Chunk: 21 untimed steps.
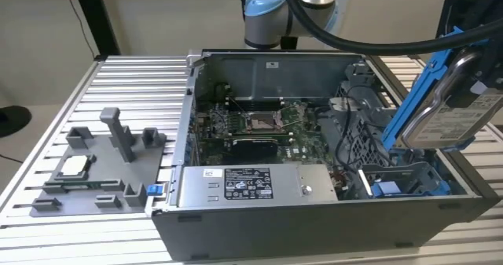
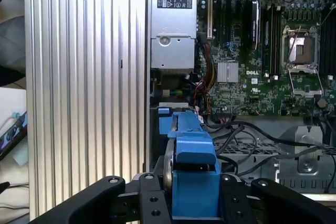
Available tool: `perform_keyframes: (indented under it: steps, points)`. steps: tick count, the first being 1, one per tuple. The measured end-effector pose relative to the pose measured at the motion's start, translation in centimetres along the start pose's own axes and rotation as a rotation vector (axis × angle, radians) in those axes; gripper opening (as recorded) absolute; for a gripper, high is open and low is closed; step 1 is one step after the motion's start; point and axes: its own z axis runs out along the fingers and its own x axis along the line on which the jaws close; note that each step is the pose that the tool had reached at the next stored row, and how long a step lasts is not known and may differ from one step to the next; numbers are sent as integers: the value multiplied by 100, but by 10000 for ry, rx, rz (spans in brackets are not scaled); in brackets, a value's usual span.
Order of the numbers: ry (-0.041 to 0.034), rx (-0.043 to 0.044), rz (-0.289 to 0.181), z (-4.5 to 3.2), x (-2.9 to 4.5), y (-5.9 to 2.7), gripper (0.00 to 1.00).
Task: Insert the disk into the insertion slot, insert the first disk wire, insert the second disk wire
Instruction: 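Insert the disk into the insertion slot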
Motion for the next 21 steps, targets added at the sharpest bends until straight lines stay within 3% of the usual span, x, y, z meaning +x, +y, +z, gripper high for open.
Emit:
perform_keyframes:
  steps: [16, 21]
  points:
    - [2, 0, 0, 146, 0, -6, 0]
    - [4, 0, 1, 160, 0, -6, 0]
